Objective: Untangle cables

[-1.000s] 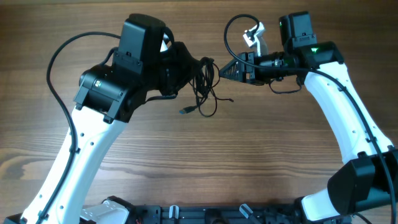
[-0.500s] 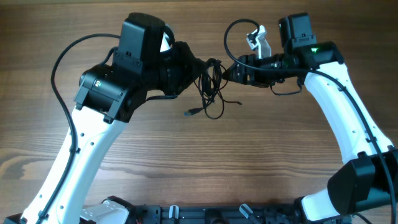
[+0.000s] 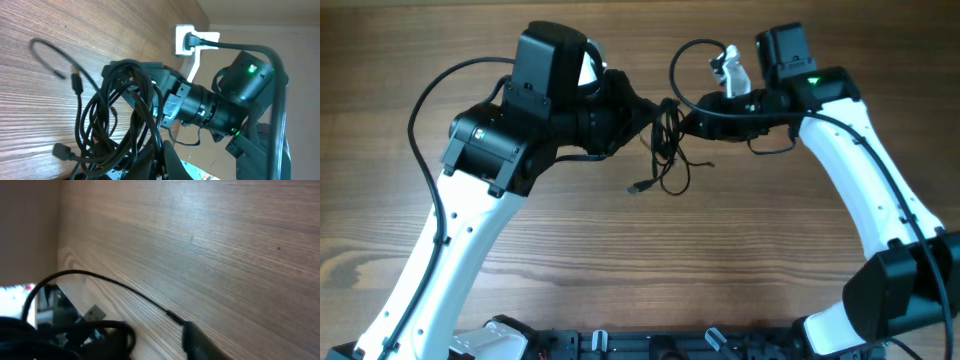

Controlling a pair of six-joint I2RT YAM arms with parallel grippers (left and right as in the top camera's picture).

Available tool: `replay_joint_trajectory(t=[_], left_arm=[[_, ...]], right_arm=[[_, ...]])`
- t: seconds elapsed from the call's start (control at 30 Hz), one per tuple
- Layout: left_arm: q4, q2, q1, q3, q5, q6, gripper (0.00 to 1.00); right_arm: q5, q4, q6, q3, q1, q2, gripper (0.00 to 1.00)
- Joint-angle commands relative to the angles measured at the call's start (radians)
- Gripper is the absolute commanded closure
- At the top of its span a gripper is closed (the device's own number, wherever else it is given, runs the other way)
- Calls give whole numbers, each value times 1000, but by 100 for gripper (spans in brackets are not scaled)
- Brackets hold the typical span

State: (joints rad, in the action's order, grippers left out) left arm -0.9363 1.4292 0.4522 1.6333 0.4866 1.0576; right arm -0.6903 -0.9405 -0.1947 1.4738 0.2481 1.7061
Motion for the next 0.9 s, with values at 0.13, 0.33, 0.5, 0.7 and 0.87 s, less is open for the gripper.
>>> replay_joint_trajectory(t=[0.13,0.33,0.5,0.7,0.87], left_arm=[[2,-10,-3,8,30,-26,96],[-181,-9,-3,8,-356,-88,96],[-385,18,-3,7,-777,-81,96],[-418,69,-2,7,-782,-81,96],[-419,112,-2,7,-763,-82,96]], right_arm=[[189,-9,-80,-12,20,36,96],[462,-74,-201,-12,20,36,96],[462,-101,-206,-12,20,35,96],[206,-76,-153,-10,20,7,96],[55,-61,-112,29,20,-68,96]])
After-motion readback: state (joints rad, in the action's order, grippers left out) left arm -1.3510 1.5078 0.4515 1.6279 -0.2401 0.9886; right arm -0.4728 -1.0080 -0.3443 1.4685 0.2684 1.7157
